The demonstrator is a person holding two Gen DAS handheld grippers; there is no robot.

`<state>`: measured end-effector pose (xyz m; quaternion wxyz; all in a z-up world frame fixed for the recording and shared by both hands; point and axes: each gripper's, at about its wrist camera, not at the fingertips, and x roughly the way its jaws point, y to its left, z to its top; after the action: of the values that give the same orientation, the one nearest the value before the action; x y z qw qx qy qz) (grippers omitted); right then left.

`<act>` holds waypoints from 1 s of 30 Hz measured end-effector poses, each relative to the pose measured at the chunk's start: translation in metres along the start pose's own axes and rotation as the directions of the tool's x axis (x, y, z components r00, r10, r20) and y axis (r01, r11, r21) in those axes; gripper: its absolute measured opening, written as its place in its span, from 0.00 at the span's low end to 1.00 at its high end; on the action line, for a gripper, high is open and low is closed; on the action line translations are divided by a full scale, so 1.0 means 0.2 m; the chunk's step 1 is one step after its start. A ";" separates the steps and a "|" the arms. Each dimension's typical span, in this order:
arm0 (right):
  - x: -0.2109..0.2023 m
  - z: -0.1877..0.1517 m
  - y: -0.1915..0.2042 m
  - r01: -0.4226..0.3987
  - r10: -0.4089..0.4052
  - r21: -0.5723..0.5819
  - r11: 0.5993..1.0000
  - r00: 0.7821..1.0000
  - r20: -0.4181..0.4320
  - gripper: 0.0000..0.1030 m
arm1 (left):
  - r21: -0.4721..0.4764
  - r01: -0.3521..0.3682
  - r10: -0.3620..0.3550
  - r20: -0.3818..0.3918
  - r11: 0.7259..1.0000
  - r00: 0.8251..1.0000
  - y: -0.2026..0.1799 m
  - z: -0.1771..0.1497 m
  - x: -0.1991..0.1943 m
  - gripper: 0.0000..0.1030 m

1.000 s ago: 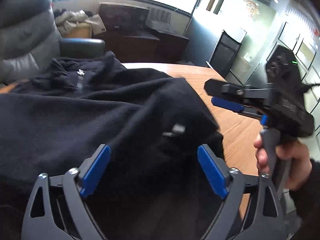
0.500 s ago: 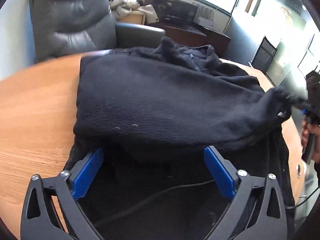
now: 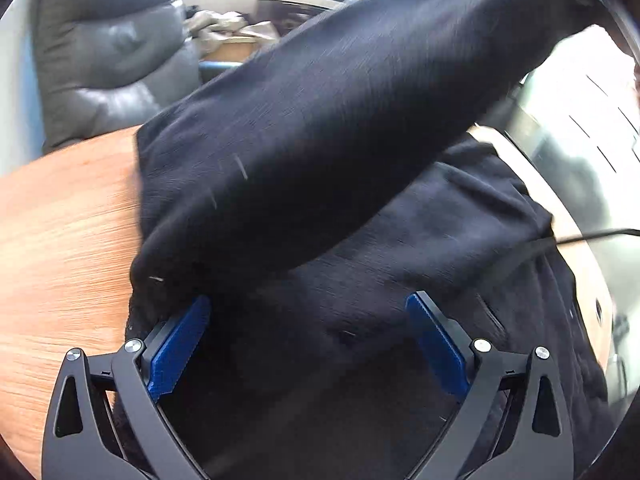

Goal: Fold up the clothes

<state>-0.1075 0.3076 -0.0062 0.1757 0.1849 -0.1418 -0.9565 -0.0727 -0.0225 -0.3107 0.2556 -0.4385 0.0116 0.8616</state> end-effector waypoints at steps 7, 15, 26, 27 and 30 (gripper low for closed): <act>-0.02 0.08 0.07 0.029 -0.030 -0.062 0.998 0.999 -0.013 0.04 | -0.146 -0.103 0.105 0.006 0.984 0.994 0.20 -0.03 -0.11 0.92; 0.16 -0.72 -0.46 0.231 -0.189 0.079 0.970 0.916 -0.355 0.04 | -0.083 -0.097 0.093 -0.050 0.992 0.994 0.16 -0.16 -0.21 0.94; 0.19 -1.07 -0.70 0.248 -0.110 0.198 0.948 0.842 -0.528 0.33 | 0.105 0.145 -0.153 0.066 0.984 0.986 0.04 0.41 -0.19 1.00; 0.21 -1.09 -0.71 0.242 -0.099 0.202 0.949 0.838 -0.537 0.32 | 0.100 0.175 -0.178 0.026 0.980 0.984 0.03 0.42 -0.11 1.00; 0.26 -1.11 -0.69 0.200 -0.069 0.182 0.963 0.832 -0.550 0.06 | 0.082 0.211 -0.204 -0.084 0.974 0.975 0.02 0.35 0.07 1.00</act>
<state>-0.1019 0.3664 -0.2665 0.1175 0.4749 -0.1839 -0.8526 -0.1335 -0.0041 -0.2788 0.3631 -0.4571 0.0143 0.8118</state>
